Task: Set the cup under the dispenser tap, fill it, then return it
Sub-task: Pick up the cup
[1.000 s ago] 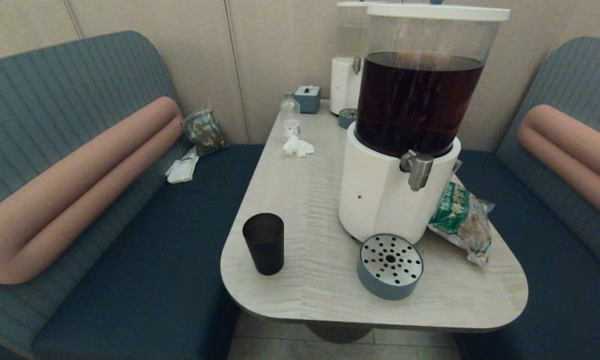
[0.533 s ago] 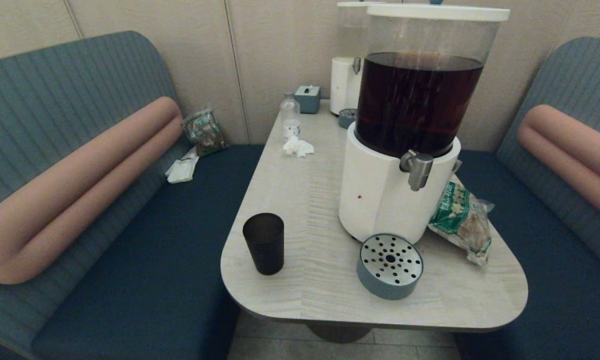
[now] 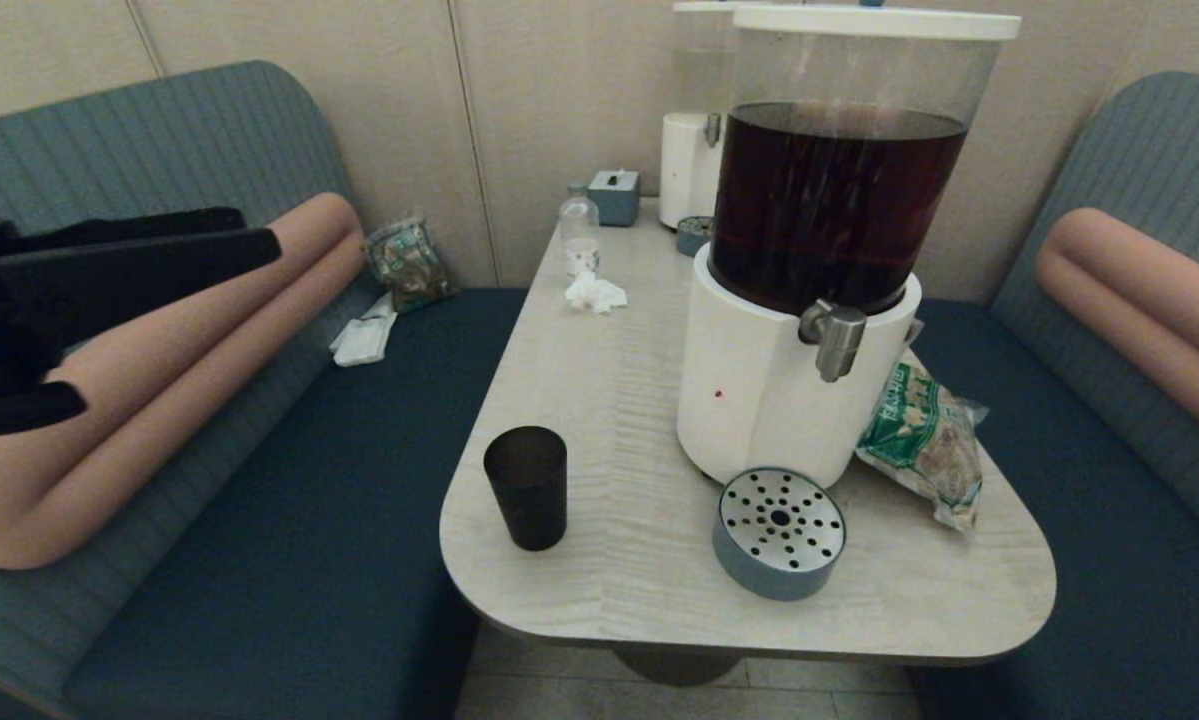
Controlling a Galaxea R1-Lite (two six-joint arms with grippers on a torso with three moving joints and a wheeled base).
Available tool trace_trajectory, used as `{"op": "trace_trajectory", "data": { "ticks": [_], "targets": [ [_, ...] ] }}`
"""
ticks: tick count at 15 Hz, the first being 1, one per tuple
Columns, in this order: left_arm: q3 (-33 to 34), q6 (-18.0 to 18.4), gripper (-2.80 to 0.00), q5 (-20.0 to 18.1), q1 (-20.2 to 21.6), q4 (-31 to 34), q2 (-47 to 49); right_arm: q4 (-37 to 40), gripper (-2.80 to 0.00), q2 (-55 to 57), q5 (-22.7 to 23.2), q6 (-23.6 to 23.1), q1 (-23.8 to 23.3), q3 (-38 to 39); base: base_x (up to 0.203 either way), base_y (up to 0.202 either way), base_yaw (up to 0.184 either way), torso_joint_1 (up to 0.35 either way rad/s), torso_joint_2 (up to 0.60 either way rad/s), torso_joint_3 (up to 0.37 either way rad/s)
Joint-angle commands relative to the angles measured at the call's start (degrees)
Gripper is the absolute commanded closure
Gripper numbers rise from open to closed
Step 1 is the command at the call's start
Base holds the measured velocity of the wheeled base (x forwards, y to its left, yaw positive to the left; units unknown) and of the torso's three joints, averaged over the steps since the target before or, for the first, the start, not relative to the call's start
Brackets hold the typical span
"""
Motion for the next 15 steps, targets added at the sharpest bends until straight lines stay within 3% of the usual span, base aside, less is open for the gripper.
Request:
{"op": "trace_trajectory", "data": {
  "ticks": [1, 4, 6, 9, 11, 15],
  "targets": [
    [1.71, 6.51, -2.80, -14.52, 9.57, -14.81, 15.14, -0.06, 0.00, 0.05, 0.06, -0.70, 0.01, 0.09, 0.000, 0.000, 0.000, 0.000, 0.00, 0.000],
    [2.95, 18.20, -2.80, -26.97, 19.81, -19.84, 23.93, -0.06, 0.00, 0.05, 0.06, -0.97, 0.01, 0.09, 0.000, 0.000, 0.000, 0.000, 0.00, 0.000],
    [3.60, 20.88, -2.80, -34.75, 24.71, -23.77, 28.87, -0.06, 0.00, 0.05, 0.06, -1.23, 0.01, 0.09, 0.000, 0.000, 0.000, 0.000, 0.00, 0.000],
    [4.46, 21.31, -2.80, -41.04, 26.82, -31.94, 36.77, -0.06, 0.00, 0.05, 0.06, -1.32, 0.01, 0.09, 0.000, 0.000, 0.000, 0.000, 0.00, 0.000],
    [5.40, 20.30, -2.80, -42.69, 27.04, -41.07, 44.18, -0.06, 0.00, 0.05, 0.06, -1.32, 0.01, 0.09, 0.000, 0.000, 0.000, 0.000, 0.00, 0.000],
    [12.04, 11.12, -2.80, -43.54, 25.79, -55.12, 53.71, 0.03, 0.00, 0.05, 0.24, -1.24, 0.01, 0.09, 0.000, 0.000, 0.000, 0.000, 0.00, 0.000]
  ]
}}
